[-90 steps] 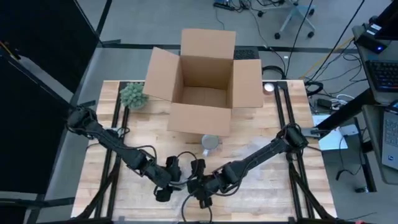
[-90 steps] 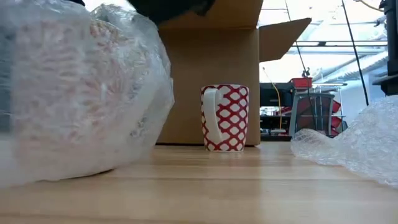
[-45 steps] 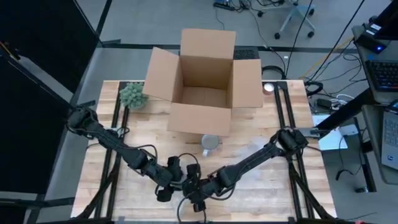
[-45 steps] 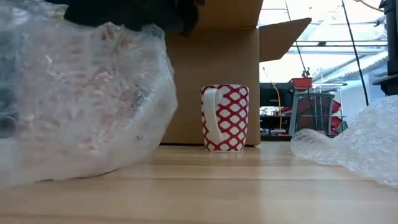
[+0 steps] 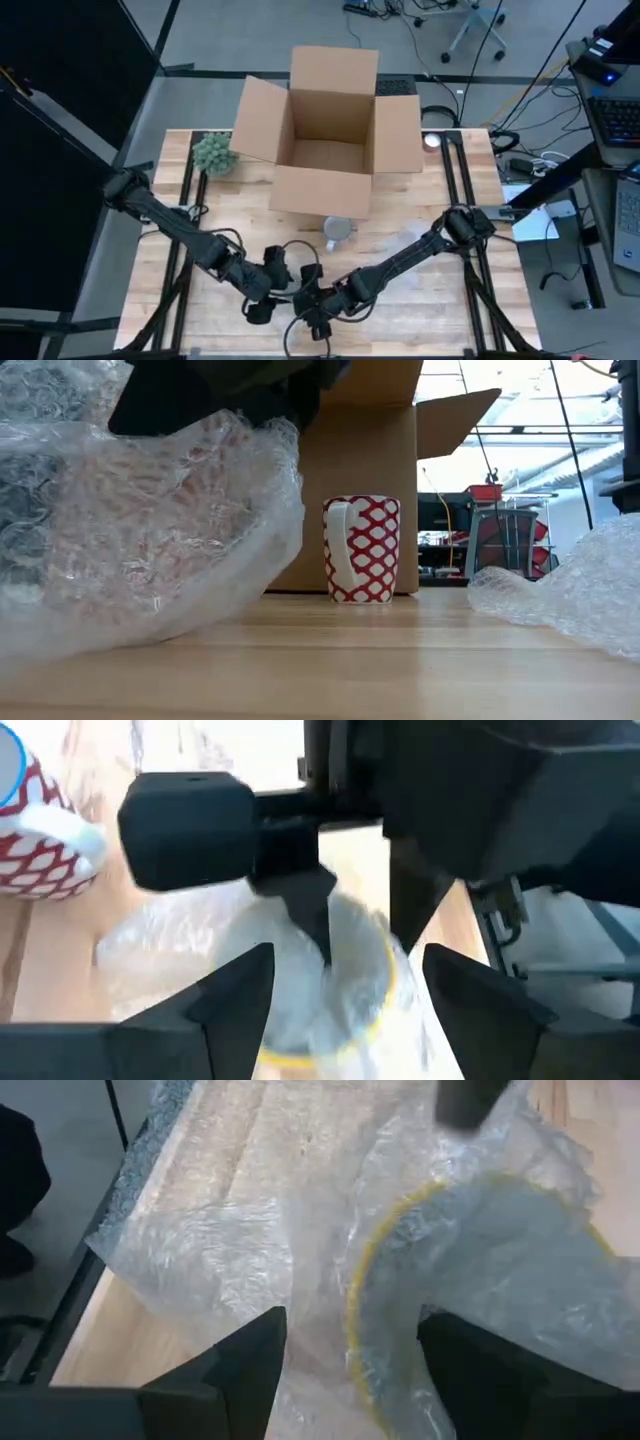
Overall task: Wrap mug
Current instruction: Wrap the orange mug with bubble wrap
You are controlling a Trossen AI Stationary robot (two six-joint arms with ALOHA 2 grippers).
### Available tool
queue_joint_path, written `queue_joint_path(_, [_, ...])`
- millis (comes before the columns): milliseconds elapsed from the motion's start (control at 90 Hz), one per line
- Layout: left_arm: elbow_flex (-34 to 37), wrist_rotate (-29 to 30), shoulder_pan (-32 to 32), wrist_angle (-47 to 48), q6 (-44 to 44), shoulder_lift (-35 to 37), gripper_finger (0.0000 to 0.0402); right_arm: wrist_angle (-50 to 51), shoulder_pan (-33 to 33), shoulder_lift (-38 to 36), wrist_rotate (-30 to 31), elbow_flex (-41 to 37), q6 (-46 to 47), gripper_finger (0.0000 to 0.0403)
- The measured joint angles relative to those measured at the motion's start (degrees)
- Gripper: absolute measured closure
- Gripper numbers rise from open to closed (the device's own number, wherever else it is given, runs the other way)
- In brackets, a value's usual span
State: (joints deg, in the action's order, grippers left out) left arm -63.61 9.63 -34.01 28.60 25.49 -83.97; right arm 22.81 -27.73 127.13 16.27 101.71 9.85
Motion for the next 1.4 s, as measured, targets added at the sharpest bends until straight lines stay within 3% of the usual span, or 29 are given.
queue_joint_path(200, [0.9,2.5,-4.9,3.7,5.4,1.6,0.0157,-0.1,0.1,0.0,0.0,0.0,-1.4,0.0186])
queue_joint_path(533, [5.1,5.9,-4.7,-9.9,-0.2,-3.7,0.0157,-0.5,0.4,0.0,0.0,0.0,-1.5,0.0186])
queue_joint_path(833, [4.8,1.3,-2.5,-12.1,-2.8,-13.0,0.0157,-2.1,0.4,-0.3,0.1,0.0,-2.2,0.0186])
queue_joint_path(1211, [4.5,-1.1,-2.5,-12.3,-2.0,-13.8,0.0157,7.1,0.2,-8.6,-0.2,-0.1,-0.6,0.0186])
queue_joint_path(1400, [4.5,-1.0,-2.5,-13.2,-1.9,-13.8,0.0157,4.7,1.1,-7.3,0.5,-0.1,-1.1,0.0186])
